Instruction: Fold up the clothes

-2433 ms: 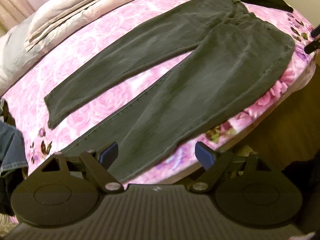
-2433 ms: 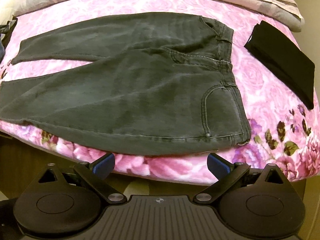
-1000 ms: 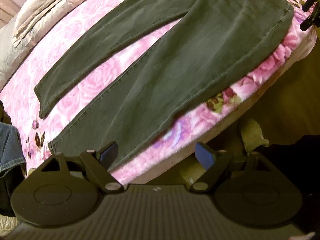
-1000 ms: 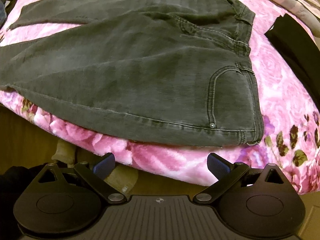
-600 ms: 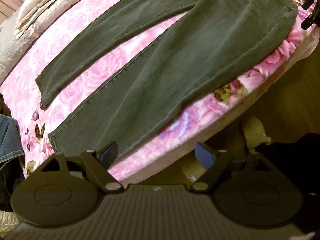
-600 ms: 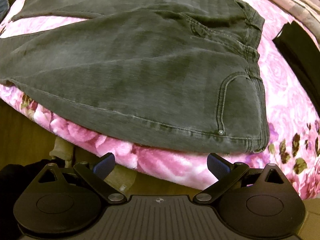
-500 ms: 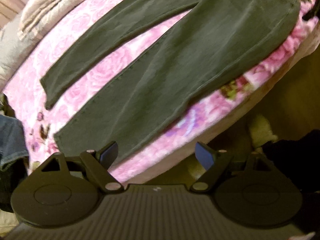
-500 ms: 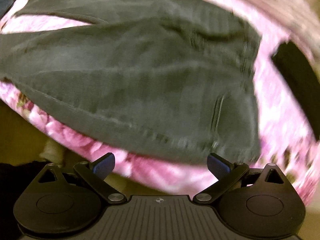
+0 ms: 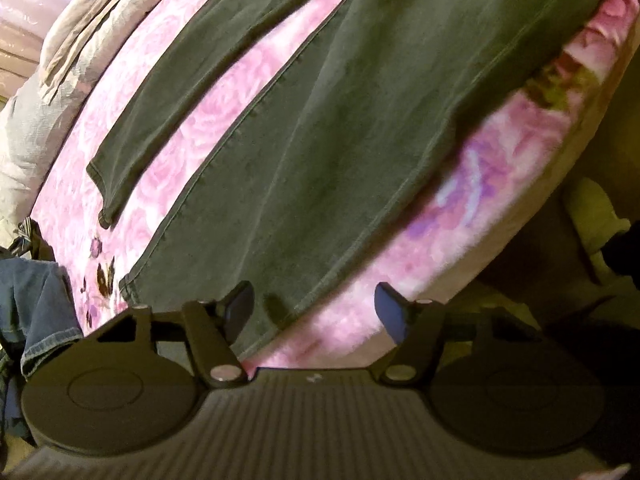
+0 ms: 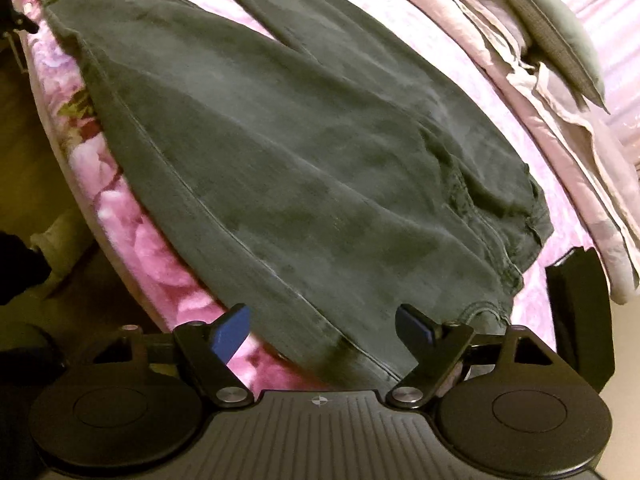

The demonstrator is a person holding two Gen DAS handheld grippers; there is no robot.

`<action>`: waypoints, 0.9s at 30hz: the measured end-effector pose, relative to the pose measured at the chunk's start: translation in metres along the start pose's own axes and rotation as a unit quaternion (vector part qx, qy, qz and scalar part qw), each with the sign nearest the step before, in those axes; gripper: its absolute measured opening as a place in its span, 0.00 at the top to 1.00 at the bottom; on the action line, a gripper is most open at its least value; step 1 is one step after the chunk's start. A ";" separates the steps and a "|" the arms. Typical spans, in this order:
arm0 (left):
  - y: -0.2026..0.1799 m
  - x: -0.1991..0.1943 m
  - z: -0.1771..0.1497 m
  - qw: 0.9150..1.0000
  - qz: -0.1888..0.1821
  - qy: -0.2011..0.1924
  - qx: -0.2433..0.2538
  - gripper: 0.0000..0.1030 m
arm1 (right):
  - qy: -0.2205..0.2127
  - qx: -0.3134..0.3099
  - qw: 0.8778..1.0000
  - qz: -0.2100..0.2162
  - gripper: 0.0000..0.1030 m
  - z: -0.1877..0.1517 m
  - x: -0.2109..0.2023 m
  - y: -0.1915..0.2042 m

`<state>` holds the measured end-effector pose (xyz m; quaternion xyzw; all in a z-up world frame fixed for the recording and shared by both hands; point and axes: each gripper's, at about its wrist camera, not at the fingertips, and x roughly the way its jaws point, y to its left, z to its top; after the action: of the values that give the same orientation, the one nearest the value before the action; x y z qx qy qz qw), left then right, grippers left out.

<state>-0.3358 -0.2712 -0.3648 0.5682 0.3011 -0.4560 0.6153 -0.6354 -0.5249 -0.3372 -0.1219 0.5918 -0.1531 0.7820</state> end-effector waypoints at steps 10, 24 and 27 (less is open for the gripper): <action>0.010 0.013 0.006 1.000 0.004 -0.008 -0.003 0.54 | 0.003 -0.032 0.999 0.009 0.19 0.007 0.013 0.015; -0.009 0.009 -0.007 0.991 0.070 -0.061 0.102 0.87 | -0.101 -0.148 0.984 -0.017 0.19 0.007 0.033 0.076; -0.020 0.006 -0.012 0.981 0.090 -0.080 0.151 0.78 | -0.112 -0.146 0.983 -0.020 0.19 0.009 0.040 0.078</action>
<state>-0.3496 -0.2595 -0.3808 0.6412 0.1265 -0.4826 0.5831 -0.6092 -0.4686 -0.3991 -0.2632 0.5143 -0.0657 0.8136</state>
